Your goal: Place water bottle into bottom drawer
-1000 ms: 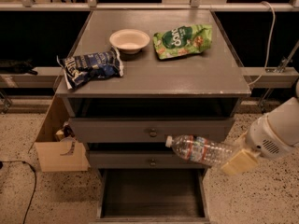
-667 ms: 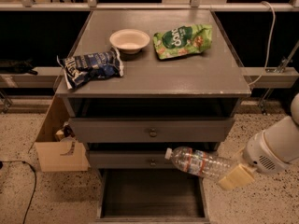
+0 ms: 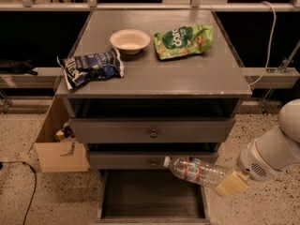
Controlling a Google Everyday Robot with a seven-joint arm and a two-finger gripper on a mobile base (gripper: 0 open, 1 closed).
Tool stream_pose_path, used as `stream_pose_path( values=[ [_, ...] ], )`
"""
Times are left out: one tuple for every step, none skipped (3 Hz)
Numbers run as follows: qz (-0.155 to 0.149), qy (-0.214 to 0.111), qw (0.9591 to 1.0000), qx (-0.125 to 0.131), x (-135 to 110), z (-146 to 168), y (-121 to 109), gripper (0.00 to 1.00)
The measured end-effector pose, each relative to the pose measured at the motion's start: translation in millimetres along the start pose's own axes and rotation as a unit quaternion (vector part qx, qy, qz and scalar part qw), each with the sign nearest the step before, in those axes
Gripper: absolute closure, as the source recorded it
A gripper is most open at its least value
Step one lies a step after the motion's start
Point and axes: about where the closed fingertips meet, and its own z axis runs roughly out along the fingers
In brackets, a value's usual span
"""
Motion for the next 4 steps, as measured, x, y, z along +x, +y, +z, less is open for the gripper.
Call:
stream_pose_path(
  values=[
    [0.014,-0.012,0.9998,0.005,3,2,-5,1.00],
    [0.038,-0.012,0.9991,0.015,2,29,-26,1.00],
    [0.085,-0.014,0.9959,0.026,9,95,-60,1.00],
    [0.086,-0.014,0.9959,0.026,9,97,-61,1.00]
  ],
)
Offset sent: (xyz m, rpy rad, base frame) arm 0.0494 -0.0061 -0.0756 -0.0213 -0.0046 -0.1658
